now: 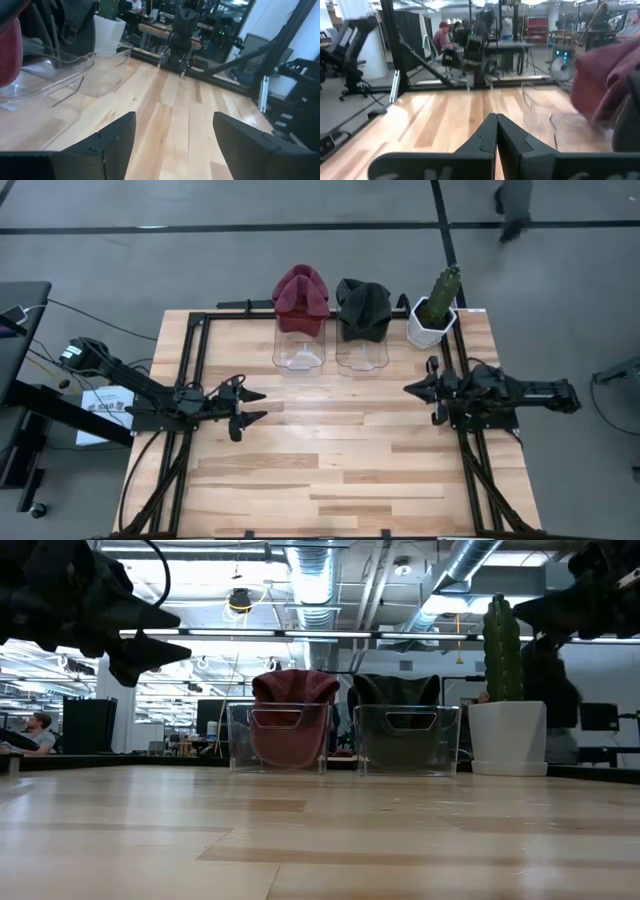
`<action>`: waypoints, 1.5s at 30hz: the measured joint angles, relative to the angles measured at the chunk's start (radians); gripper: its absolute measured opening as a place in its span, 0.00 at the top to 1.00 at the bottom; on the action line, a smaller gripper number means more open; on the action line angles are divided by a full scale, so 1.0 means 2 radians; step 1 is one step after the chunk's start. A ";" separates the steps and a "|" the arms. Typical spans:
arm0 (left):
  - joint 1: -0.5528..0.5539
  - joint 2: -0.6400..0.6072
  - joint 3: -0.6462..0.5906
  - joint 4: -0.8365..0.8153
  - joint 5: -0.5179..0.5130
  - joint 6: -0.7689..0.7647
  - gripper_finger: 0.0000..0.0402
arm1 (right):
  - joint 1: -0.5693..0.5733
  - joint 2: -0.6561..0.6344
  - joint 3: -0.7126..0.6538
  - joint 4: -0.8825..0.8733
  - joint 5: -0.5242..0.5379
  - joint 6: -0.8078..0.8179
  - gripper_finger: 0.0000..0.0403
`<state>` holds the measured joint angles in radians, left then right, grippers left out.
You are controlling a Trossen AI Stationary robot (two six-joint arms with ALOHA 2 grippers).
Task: Pick & Place hat
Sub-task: Return to Home Position
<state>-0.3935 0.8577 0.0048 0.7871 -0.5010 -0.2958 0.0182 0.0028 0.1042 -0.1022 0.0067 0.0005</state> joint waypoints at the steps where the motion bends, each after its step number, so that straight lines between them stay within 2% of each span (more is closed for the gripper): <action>1: 0.000 0.001 0.000 -0.003 0.000 0.000 0.34 | 0.000 -0.001 -0.006 0.003 0.000 0.000 1.00; 4: 0.000 0.004 0.000 -0.001 -0.003 0.001 0.34 | 0.000 -0.001 -0.026 0.003 0.000 0.000 1.00; 8: 0.001 0.003 0.000 0.000 -0.009 0.002 0.34 | 0.000 0.001 -0.045 0.051 -0.002 0.009 1.00; 33: 0.001 -0.004 0.001 0.004 0.001 0.001 0.34 | -0.007 0.000 -0.046 0.050 -0.003 0.013 1.00; 39: 0.021 -0.028 0.001 0.003 0.001 0.001 0.34 | -0.007 0.000 -0.046 0.050 -0.003 0.013 1.00; 45: 0.051 -0.089 0.001 0.003 0.001 0.001 0.34 | -0.007 0.000 -0.046 0.049 -0.003 0.013 1.00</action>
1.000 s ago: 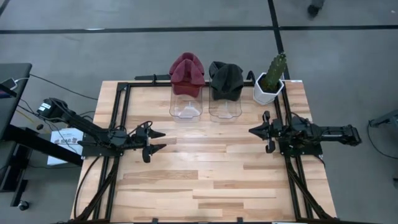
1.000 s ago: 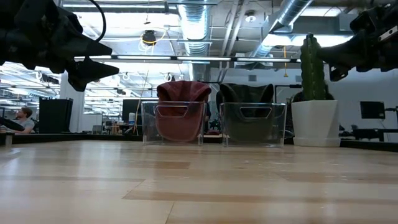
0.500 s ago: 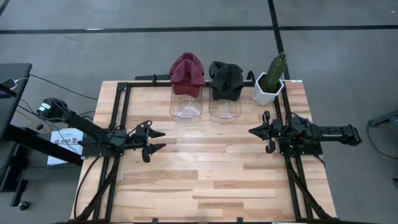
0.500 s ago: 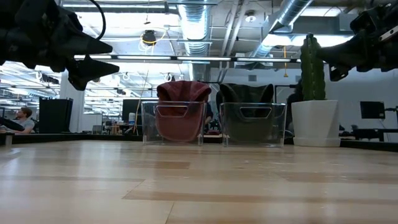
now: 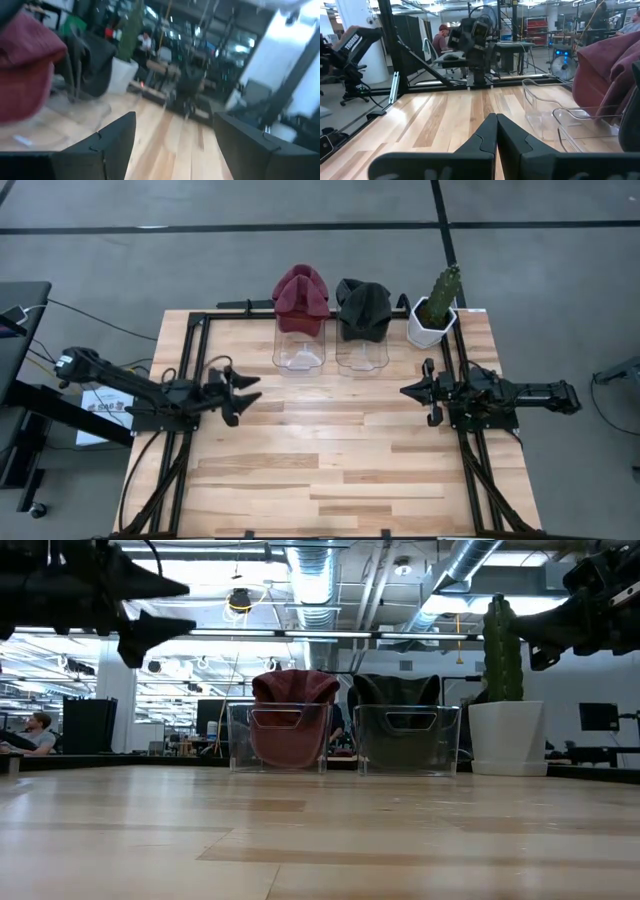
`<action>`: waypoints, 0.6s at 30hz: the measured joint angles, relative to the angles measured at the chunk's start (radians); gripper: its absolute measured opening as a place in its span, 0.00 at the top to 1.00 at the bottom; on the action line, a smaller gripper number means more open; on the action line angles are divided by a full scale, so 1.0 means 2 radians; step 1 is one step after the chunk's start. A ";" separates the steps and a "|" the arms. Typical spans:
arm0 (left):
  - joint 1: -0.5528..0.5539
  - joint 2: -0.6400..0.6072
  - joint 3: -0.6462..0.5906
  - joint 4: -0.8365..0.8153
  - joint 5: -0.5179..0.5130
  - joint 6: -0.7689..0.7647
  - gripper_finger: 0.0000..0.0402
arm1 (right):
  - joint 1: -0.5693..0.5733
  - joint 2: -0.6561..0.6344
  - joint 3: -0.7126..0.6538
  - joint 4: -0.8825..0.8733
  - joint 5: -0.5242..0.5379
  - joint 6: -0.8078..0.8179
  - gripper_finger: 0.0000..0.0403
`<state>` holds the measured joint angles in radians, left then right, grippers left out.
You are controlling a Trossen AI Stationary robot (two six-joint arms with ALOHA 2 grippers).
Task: Pick & Place hat
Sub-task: Return to Home Position
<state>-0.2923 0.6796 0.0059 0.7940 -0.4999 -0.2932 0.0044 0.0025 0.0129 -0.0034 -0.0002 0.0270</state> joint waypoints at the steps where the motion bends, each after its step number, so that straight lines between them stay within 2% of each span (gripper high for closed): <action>1: 0.005 -0.014 0.000 0.000 0.000 0.000 0.34 | 0.000 0.000 0.000 0.000 0.000 0.000 1.00; 9: 0.041 -0.102 0.000 0.001 0.000 0.000 0.34 | 0.000 0.000 0.000 0.000 0.000 0.000 1.00; 18: 0.042 -0.110 0.000 0.000 0.000 0.000 0.34 | 0.000 0.000 0.000 0.000 0.000 0.000 1.00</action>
